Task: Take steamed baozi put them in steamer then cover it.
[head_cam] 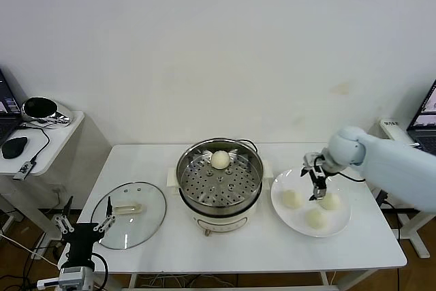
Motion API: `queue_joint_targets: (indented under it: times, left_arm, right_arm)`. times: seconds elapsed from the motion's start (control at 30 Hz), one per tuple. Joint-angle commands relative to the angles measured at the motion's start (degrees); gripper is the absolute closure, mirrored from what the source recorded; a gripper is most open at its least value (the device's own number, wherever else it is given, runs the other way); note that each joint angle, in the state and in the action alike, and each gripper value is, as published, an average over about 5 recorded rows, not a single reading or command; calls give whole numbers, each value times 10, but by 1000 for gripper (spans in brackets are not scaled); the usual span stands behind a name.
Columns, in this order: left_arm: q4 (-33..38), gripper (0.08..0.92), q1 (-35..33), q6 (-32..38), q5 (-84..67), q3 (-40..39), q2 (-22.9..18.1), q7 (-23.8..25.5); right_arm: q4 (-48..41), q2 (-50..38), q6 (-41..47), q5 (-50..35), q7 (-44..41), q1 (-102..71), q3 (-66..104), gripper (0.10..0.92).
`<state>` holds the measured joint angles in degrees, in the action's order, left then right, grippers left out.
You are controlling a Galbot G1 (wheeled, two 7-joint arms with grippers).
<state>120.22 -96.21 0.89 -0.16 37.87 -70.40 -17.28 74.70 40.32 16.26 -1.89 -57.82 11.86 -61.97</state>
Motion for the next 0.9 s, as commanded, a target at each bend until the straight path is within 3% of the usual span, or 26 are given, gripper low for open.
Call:
queue_joint_targets:
  times: [0.03,0.7,0.9]
  left_arm:
    - [-2,177,1,0,0,0,0,0]
    - [-3,177,2,1,0,-1,-1,1]
    - [-2,177,1,1,0,-1,-2,0]
  right_arm:
    - [-85,66,-16,43,4,-91,58,203]
    - [-135,98,-38,73,9,-118,95,206]
    - [-126,92,-38,72,-1,-107,90,288]
